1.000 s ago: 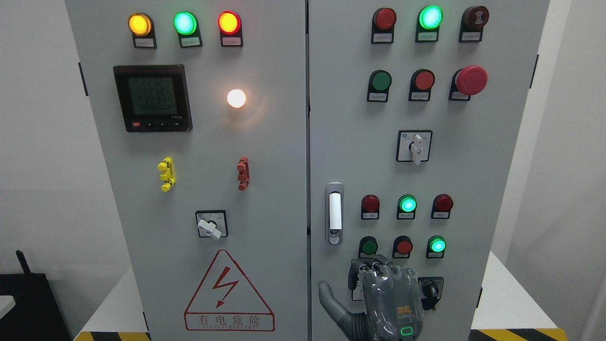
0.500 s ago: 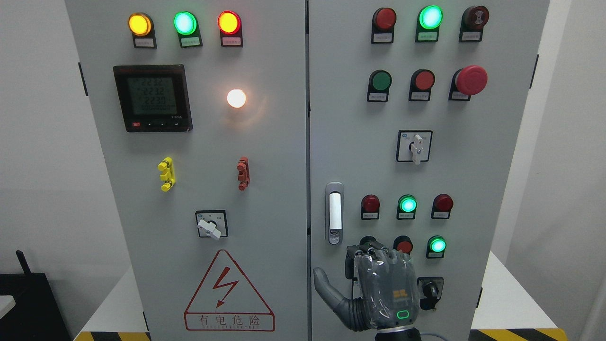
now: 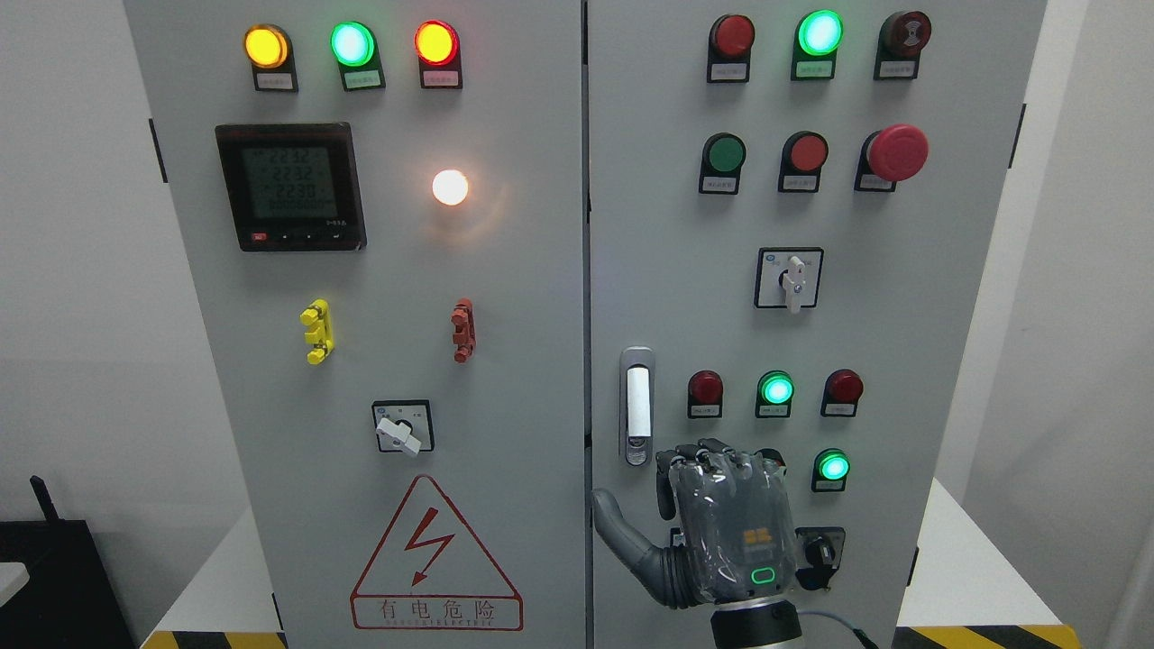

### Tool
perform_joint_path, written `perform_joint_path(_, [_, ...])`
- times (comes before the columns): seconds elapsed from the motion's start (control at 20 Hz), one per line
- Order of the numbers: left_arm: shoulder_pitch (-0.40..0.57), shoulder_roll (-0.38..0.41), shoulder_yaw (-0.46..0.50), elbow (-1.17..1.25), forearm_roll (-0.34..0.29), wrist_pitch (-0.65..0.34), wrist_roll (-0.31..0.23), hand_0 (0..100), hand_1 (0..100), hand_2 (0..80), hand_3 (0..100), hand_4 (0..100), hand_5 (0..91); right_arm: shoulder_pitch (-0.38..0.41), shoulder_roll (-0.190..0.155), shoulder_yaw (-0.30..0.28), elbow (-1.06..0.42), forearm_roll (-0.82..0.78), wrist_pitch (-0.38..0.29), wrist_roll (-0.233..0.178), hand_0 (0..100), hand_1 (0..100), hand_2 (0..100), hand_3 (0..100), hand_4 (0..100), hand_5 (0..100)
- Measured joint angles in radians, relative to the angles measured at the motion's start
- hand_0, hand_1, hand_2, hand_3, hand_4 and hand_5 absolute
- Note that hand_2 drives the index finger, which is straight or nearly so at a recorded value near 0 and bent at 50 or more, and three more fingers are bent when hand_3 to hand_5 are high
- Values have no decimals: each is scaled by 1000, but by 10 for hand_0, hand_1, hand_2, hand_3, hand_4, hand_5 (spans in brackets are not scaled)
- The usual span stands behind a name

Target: Release door handle

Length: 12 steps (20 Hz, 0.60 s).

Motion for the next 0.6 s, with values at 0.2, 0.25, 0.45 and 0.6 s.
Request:
perform_joint_path(0.2, [0, 0, 0, 0, 0, 0, 0, 120, 389, 0, 0, 0, 0, -11, 0, -1, 3, 17, 8, 7, 217, 178, 949, 1000, 918, 988])
perform_joint_path(0.25, [0, 0, 0, 0, 0, 0, 0, 120, 389, 0, 0, 0, 0, -15, 0, -1, 4, 20, 9, 7, 213, 210, 949, 1000, 917, 987])
perform_joint_path(0.45, [0, 0, 0, 0, 0, 0, 0, 120, 389, 0, 0, 0, 0, -39, 0, -3, 12, 27, 12, 7, 219, 274, 949, 1000, 918, 987])
perform_joint_path(0.6, [0, 0, 0, 0, 0, 0, 0, 120, 389, 0, 0, 0, 0, -58, 0, -3, 21, 29, 15, 8, 234, 289, 947, 1000, 919, 987])
